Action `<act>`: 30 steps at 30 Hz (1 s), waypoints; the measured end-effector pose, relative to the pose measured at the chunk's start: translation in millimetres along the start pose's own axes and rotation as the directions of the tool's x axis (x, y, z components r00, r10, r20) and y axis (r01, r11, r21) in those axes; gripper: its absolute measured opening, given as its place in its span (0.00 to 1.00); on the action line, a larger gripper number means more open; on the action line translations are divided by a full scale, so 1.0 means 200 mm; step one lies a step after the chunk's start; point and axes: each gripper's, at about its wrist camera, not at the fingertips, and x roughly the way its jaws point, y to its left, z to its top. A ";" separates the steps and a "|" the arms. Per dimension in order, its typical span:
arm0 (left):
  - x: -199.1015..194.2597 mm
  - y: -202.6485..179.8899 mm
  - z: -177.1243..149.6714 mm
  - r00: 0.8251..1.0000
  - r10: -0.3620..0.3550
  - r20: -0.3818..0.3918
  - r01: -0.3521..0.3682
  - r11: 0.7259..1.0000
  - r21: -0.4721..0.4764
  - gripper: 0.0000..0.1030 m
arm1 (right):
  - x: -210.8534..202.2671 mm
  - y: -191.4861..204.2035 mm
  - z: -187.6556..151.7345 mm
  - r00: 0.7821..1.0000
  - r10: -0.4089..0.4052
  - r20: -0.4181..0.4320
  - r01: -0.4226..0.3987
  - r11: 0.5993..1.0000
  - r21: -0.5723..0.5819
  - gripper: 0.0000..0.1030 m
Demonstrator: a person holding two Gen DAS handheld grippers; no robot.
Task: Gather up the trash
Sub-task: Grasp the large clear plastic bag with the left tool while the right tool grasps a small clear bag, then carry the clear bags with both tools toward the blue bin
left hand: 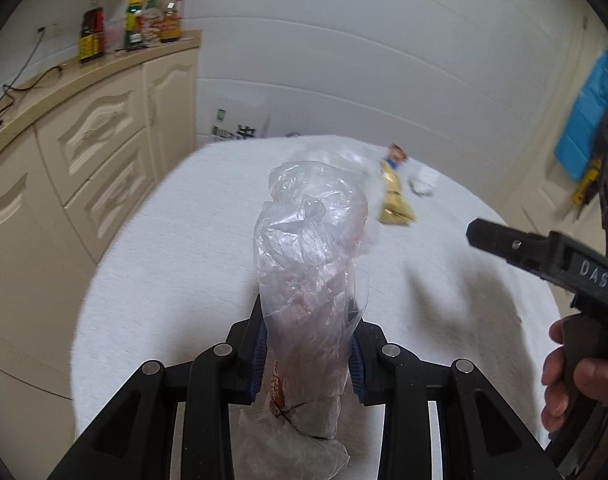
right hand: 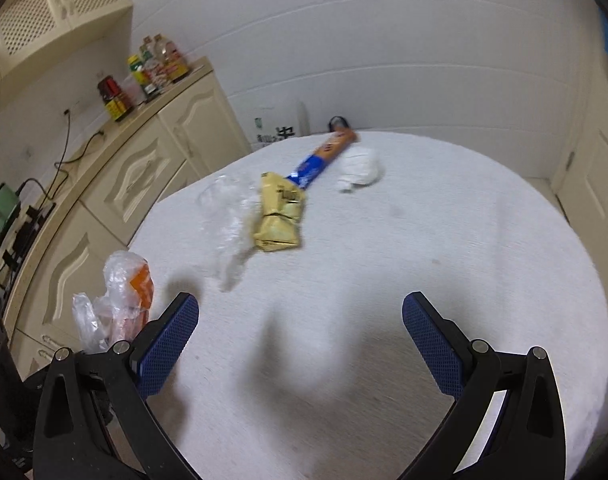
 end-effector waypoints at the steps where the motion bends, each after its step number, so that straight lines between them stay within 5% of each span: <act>1: 0.00 0.03 0.02 1.000 0.015 0.009 -0.015 1.000 -0.011 0.29 | 0.05 0.04 0.02 1.000 0.013 -0.008 -0.013 1.000 -0.009 1.00; 6: 0.00 0.16 0.11 0.997 0.064 0.033 -0.061 0.996 -0.068 0.29 | 0.28 0.19 0.08 0.996 0.075 -0.057 -0.075 0.997 -0.008 0.96; 9: -0.04 0.20 0.11 0.996 0.075 0.045 -0.071 0.994 -0.087 0.29 | 0.41 0.26 0.11 0.989 0.117 -0.086 -0.117 0.993 0.010 0.80; 12: -0.06 0.22 0.11 0.996 0.078 0.043 -0.074 0.993 -0.094 0.29 | 0.52 0.29 0.14 0.993 0.074 -0.096 -0.074 0.997 0.008 0.63; 17: -0.12 0.20 0.07 0.995 0.085 0.046 -0.080 0.992 -0.093 0.29 | 0.55 0.26 0.13 0.996 0.030 -0.078 -0.031 0.999 -0.013 0.12; 30: -0.21 -0.01 0.01 0.996 0.041 0.080 -0.039 0.999 -0.034 0.29 | 0.14 0.06 -0.05 0.991 0.130 -0.024 -0.131 0.991 -0.027 0.12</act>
